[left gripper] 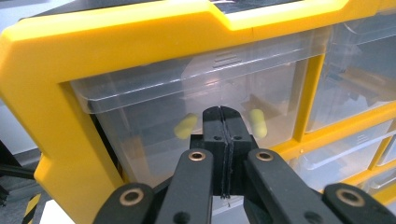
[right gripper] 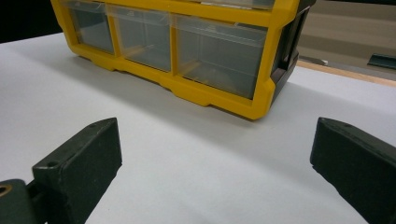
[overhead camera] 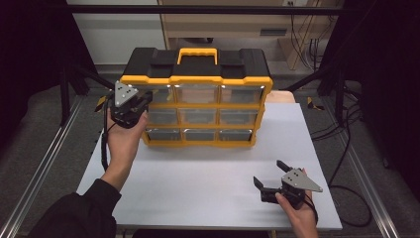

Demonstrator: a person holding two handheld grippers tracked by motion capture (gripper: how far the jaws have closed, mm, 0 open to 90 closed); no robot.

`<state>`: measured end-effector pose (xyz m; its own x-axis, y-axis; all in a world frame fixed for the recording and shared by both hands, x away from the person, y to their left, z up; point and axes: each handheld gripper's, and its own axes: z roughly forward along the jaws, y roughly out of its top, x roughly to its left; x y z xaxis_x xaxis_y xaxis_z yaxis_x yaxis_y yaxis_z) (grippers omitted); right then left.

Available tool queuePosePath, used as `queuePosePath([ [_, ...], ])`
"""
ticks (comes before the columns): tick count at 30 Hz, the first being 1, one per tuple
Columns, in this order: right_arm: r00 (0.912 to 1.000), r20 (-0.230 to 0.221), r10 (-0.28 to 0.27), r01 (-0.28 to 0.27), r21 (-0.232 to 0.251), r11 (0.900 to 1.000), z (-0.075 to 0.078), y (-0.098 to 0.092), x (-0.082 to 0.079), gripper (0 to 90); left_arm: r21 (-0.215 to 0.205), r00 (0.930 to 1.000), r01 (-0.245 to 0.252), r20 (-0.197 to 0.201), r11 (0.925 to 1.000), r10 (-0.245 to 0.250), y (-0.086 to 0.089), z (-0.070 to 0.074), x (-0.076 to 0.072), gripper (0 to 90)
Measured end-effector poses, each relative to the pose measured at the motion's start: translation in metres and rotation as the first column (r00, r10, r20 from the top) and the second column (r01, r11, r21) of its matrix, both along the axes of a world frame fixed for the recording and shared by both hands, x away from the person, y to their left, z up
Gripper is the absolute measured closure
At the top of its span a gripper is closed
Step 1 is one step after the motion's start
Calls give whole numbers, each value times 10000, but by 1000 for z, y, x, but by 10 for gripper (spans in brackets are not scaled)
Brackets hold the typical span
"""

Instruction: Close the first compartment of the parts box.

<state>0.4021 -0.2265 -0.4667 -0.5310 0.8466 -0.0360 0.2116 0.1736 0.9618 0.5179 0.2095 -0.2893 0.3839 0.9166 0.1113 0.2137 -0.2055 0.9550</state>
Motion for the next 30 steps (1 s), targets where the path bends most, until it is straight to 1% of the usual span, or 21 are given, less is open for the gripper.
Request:
queuePosePath([
  [6, 10000, 3, 2, -2, -8, 10000, 0, 0, 0, 26, -85, 10000, -6, -38, 10000, 6, 1, -1, -1, 893],
  [11, 10000, -15, -11, 11, -31, 10000, 0, 0, 0, 26, -95, 10000, 95, -26, 9999, -95, 2, -1, -5, 894],
  [17, 10000, -9, -17, 17, -47, 10000, 0, 1, 0, 26, -140, 9997, 222, 103, 9997, -221, 2, 1, -11, 890],
  [21, 10000, 12, 5, -5, -56, 10000, 0, 1, 0, 26, -206, 9994, 313, 180, 9993, -309, 2, 2, -14, 877],
  [25, 10000, 6, 19, -19, -48, 10000, 0, 1, 0, 26, -165, 9991, 364, 243, 9992, -359, 1, 2, -15, 857],
  [30, 10000, 9, 19, -19, -23, 10000, 0, 1, -1, 26, -198, 9986, 385, 363, 9991, -378, -3, 2, -18, 801],
])
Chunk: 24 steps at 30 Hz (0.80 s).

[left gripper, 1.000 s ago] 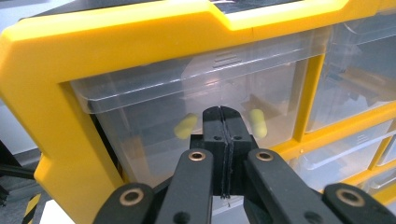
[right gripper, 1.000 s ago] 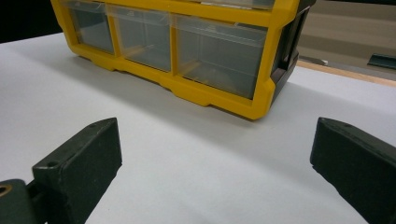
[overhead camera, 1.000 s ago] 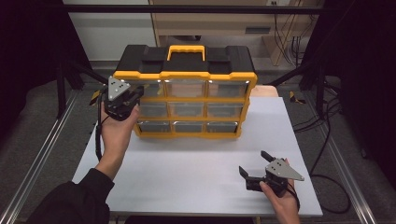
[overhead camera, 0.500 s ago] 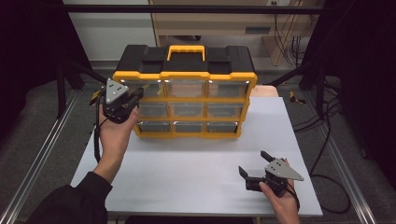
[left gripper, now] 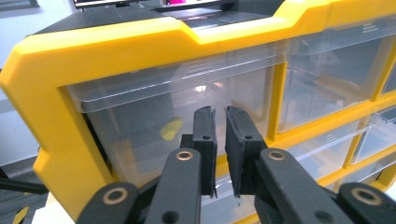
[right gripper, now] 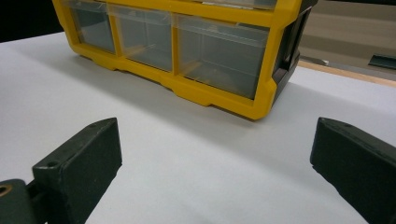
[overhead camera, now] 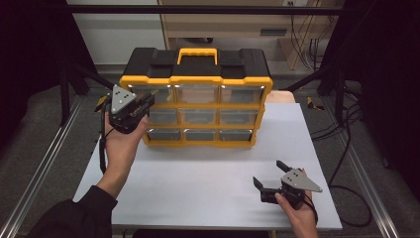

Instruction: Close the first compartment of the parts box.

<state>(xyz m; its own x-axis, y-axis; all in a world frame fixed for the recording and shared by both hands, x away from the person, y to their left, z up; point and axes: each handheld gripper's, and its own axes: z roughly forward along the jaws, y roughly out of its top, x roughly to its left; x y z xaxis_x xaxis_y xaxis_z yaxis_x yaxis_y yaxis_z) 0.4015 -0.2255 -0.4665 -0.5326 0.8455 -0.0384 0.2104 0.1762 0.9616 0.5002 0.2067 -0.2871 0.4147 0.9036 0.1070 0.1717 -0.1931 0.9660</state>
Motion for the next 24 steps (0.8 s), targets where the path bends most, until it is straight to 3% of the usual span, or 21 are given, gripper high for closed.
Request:
queuePosePath([
  [8, 10000, 4, 26, -26, -18, 10000, 0, 0, 0, 26, 15, 9993, 132, 362, 9999, -132, -10, 1, -7, 655],
  [17, 10000, -5, 20, -20, -18, 10000, 0, 0, 0, 26, -324, 9963, 464, 737, 9984, -439, -24, 5, -16, 445],
  [24, 10000, -36, 7, -7, -14, 10000, 0, 0, 0, 26, -312, 9918, 738, 1065, 9968, -701, -32, 8, -22, 363],
])
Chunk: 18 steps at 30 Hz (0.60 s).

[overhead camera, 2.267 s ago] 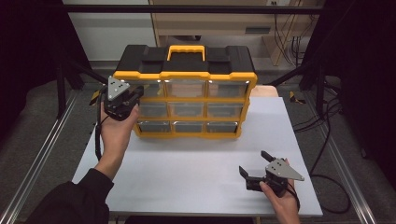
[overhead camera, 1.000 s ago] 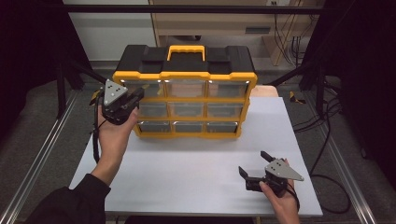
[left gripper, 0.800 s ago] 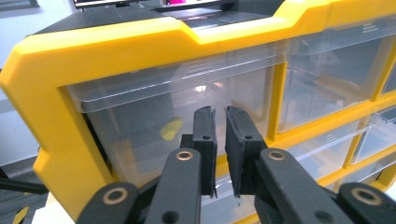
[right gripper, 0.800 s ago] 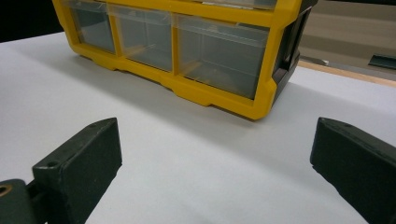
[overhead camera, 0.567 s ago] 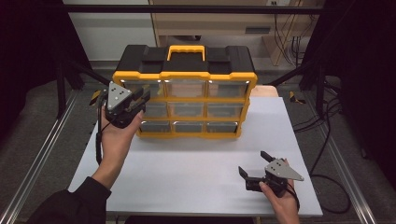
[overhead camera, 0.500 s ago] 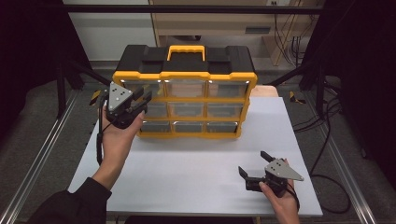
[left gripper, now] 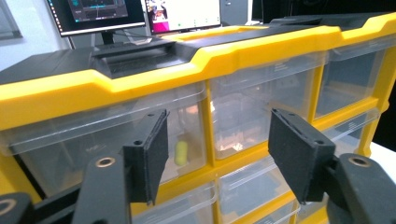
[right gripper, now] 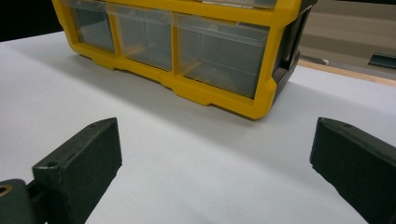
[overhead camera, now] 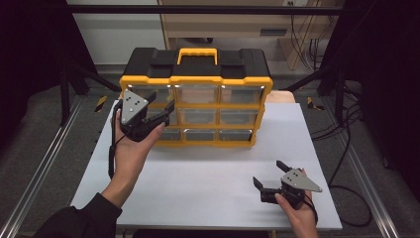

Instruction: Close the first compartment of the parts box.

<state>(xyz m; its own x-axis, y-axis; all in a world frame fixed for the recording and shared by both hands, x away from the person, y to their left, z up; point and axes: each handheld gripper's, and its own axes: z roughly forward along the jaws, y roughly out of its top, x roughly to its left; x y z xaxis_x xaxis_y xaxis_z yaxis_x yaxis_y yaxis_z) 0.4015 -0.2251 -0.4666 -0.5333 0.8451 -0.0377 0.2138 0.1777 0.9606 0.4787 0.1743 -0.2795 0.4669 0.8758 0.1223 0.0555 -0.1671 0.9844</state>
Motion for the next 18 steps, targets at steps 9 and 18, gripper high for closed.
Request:
queuePosePath([
  [9, 10000, 11, 27, -27, -23, 10000, 0, 0, 0, 26, -208, 9997, 234, 114, 9995, -232, -6, 3, -5, 258],
  [18, 10000, 39, 39, -39, -5, 10000, 0, 0, 0, 26, -633, 9977, 650, 211, 9959, -638, -7, 6, -4, 67],
])
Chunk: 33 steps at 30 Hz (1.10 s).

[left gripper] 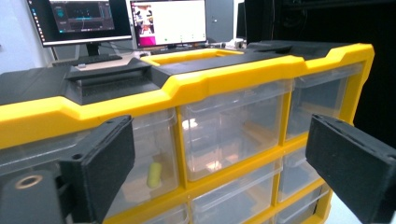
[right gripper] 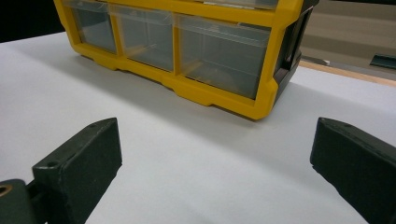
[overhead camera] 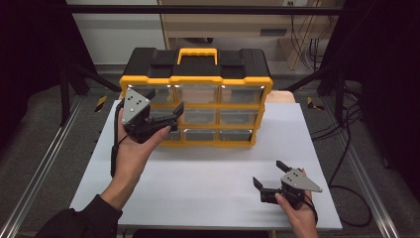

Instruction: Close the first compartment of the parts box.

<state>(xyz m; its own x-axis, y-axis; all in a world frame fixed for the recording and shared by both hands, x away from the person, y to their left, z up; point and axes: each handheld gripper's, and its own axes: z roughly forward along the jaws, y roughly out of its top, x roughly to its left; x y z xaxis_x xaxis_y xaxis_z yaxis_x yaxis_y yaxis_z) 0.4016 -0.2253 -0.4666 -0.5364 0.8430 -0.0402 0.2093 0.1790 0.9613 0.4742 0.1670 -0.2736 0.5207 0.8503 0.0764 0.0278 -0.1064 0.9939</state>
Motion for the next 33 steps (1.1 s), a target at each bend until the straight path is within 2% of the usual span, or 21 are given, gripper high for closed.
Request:
queuePosePath([
  [1, 10000, 2, 7, -7, 3, 10000, 0, 0, 0, 26, -56, 9999, 84, 116, 9999, -84, 0, 0, 1, 55],
  [3, 10000, -7, -6, 6, 11, 10000, 0, 0, 0, 26, -210, 9997, 256, 16, 9995, -256, 0, 1, -1, 29],
  [4, 10000, -17, -16, 16, 4, 10000, 0, 0, 0, 26, -220, 9994, 314, 170, 9993, -310, 1, 1, -1, 23],
  [6, 10000, -12, -7, 7, -6, 10000, 0, 0, 0, 26, -371, 9990, 435, 155, 9984, -430, 2, 2, -3, 14],
  [12, 10000, -39, -32, 32, 2, 10000, 0, 0, 0, 26, -769, 9971, 745, 223, 9942, -730, 9, 6, -8, 7],
  [13, 10000, -48, -39, 39, 1, 10000, 0, -1, 0, 26, -778, 9965, 787, 350, 9939, -762, 10, 6, -8, 8],
  [15, 10000, -41, -44, 44, -8, 10000, 0, -1, 0, 26, -905, 9961, 862, 271, 9922, -840, 13, 7, -10, 8],
  [21, 10000, -78, -12, 12, 7, 10000, 0, 0, 0, 26, -981, 9954, 935, 314, 9908, -909, 25, 9, -15, 8],
  [30, 10000, -75, -16, 16, -8, 10000, -1, 0, 0, 26, -1121, 9969, 758, 276, 9908, -731, 45, 6, -18, 8],
  [33, 10000, -59, -18, 18, -30, 10000, -1, 0, 0, 26, -1164, 9977, 605, 386, 9914, -563, 52, 6, -19, 8],
])
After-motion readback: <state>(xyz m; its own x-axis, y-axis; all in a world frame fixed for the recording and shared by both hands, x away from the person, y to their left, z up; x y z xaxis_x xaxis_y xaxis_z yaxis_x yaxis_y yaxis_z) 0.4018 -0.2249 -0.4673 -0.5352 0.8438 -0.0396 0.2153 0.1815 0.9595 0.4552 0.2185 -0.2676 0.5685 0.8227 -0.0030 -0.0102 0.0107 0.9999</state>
